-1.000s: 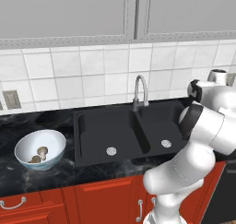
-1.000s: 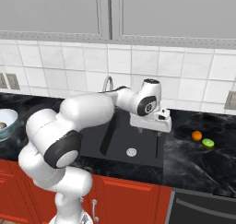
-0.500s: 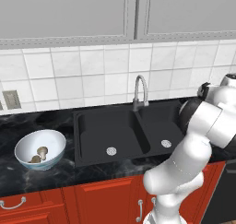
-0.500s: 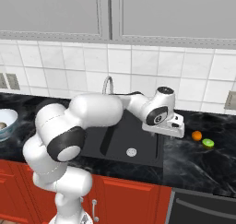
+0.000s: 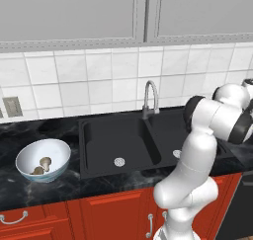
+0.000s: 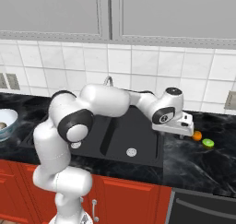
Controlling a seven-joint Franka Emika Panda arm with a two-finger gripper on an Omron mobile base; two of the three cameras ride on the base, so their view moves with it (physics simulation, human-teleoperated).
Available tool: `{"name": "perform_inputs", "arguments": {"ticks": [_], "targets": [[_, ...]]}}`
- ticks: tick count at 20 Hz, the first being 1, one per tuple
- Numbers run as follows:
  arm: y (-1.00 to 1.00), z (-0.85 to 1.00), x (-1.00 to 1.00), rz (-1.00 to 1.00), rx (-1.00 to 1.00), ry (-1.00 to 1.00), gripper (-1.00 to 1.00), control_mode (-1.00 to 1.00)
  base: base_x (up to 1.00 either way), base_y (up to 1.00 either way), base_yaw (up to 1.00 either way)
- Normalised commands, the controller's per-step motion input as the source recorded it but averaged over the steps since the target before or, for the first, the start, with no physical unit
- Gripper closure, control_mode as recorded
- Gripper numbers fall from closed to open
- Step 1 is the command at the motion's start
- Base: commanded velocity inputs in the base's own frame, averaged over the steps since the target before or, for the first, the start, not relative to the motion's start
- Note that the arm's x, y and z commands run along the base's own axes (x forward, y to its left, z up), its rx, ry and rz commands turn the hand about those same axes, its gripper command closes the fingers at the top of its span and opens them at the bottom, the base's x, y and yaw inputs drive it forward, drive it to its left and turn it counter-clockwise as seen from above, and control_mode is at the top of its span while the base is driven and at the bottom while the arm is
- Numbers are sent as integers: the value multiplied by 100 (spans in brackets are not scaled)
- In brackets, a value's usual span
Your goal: There is a mixed pile of frozen fruits and vegetables on the counter. Locate all the frozen vegetables and place the items in a bowl on the counter. Take all the frozen fruits and defrost them in a running sink.
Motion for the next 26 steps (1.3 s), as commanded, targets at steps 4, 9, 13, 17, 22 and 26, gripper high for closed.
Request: {"name": "perform_inputs", "arguments": {"ticks": [4, 9, 13, 17, 22, 26], "targets": [[-59, 7, 20, 0, 0, 0, -100, -100, 0, 0, 0], [-50, 7, 31, 0, 0, -1, -100, -100, 0, 0, 0], [-46, 0, 7, 2, 4, -4, -100, -100, 0, 0, 0], [-35, 0, 19, 3, 4, -5, -100, -100, 0, 0, 0], [-5, 0, 2, 0, 1, -8, -100, -100, 0, 0, 0], [0, 0, 9, 0, 0, -11, -100, -100, 0, 0, 0]]}}
